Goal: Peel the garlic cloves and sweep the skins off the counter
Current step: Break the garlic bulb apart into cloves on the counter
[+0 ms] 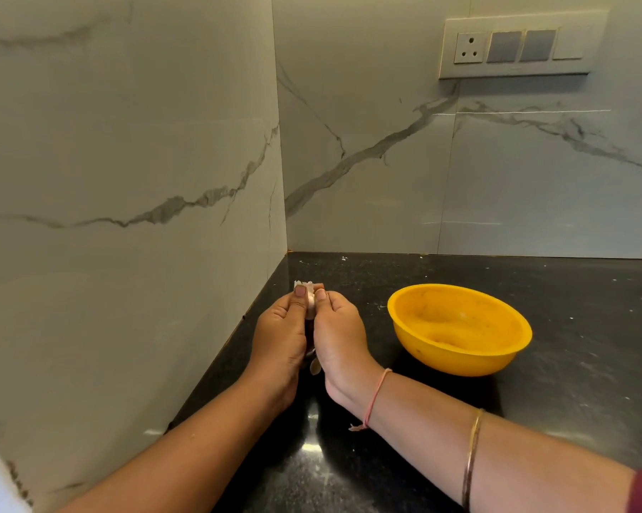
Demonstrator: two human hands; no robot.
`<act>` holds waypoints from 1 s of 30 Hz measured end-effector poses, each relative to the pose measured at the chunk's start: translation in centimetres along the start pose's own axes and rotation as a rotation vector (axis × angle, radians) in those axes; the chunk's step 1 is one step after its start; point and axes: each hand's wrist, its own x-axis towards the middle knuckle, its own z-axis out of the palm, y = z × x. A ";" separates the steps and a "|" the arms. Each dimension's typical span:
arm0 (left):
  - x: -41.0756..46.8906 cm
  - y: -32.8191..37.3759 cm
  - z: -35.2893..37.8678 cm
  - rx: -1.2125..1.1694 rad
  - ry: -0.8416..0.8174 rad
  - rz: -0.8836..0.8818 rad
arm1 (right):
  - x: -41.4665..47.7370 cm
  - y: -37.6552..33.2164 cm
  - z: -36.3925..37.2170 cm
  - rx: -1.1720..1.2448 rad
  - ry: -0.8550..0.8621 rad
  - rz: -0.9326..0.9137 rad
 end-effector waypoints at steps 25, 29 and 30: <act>1.7 0.1 -1.5 0.180 0.206 0.078 | -0.7 -0.2 -1.9 0.168 -0.257 -0.054; 1.9 -0.2 -1.9 0.245 0.178 0.111 | -0.5 -0.4 -2.3 0.175 -0.232 -0.059; 2.0 -0.3 -2.0 0.252 0.172 0.111 | -0.4 -0.4 -2.5 0.162 -0.220 -0.059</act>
